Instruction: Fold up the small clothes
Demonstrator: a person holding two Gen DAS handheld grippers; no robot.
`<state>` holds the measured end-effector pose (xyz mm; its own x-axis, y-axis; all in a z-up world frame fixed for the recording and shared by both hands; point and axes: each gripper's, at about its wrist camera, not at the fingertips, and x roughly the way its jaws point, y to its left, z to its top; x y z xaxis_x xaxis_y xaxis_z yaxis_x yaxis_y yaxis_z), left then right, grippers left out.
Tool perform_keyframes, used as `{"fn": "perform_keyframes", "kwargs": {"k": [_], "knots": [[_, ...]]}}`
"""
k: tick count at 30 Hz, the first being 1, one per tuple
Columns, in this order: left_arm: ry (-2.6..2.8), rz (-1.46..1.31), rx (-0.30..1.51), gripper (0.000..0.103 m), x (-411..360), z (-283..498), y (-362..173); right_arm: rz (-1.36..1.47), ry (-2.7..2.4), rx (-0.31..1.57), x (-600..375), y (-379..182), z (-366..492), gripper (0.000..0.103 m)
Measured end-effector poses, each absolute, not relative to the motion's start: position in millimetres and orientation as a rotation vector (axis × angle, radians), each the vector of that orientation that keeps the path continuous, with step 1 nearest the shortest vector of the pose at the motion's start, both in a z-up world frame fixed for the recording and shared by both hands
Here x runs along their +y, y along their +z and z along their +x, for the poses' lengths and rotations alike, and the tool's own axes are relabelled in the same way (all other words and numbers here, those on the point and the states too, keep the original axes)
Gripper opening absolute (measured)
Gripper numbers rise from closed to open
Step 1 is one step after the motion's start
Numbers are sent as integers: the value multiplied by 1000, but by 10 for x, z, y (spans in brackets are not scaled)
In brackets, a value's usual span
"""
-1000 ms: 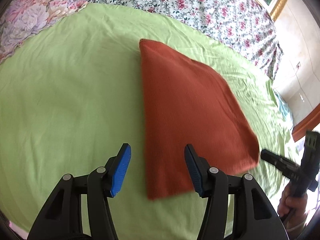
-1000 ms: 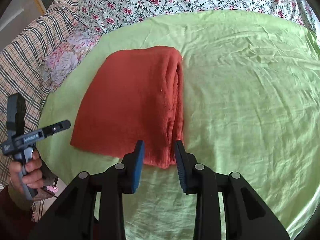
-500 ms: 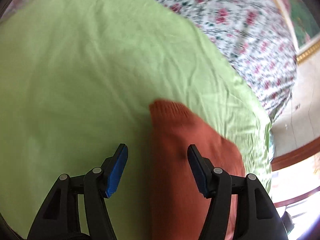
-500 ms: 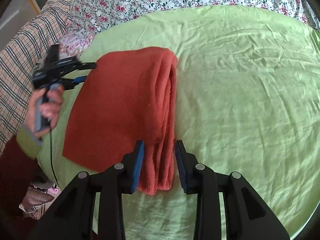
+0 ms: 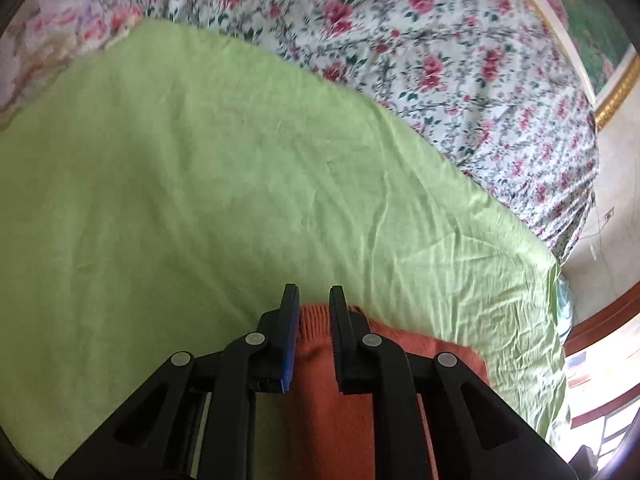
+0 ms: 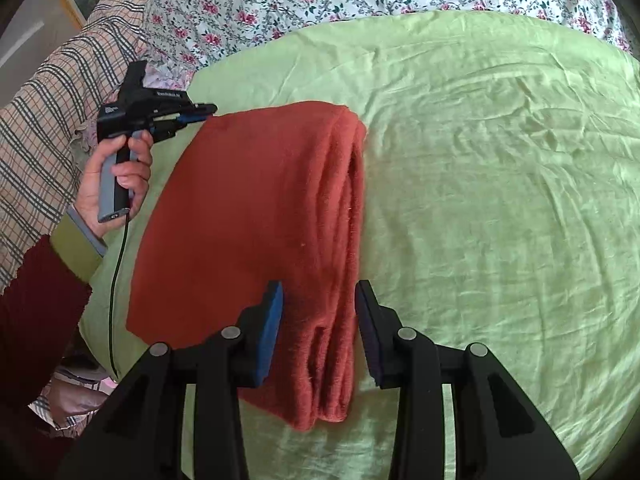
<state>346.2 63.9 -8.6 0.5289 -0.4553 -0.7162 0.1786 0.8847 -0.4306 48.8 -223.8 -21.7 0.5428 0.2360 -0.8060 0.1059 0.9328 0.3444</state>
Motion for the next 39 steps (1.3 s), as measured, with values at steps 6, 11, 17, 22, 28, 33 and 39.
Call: {"fn": "perform_keyframes", "kwargs": {"k": [6, 11, 17, 22, 28, 33, 39], "knots": [[-380, -212, 902, 33, 613, 2597, 24, 374, 93, 989, -2156, -162, 387, 39], [-406, -166, 921, 46, 620, 1807, -48, 367, 93, 969, -2078, -65, 270, 39], [-416, -71, 948, 54, 548, 1080, -188, 348, 92, 966, -1978, -19, 152, 40], [-407, -8, 953, 62, 527, 588, -259, 326, 90, 983, -1882, -31, 65, 50], [-372, 58, 934, 80, 556, 201, -261, 277, 91, 986, -1755, 10, -75, 73], [-348, 79, 948, 82, 595, 43, -295, 245, 92, 998, -1674, 7, -182, 82], [-312, 152, 957, 84, 602, -69, -351, 197, 86, 998, -1584, -10, -341, 91]]}}
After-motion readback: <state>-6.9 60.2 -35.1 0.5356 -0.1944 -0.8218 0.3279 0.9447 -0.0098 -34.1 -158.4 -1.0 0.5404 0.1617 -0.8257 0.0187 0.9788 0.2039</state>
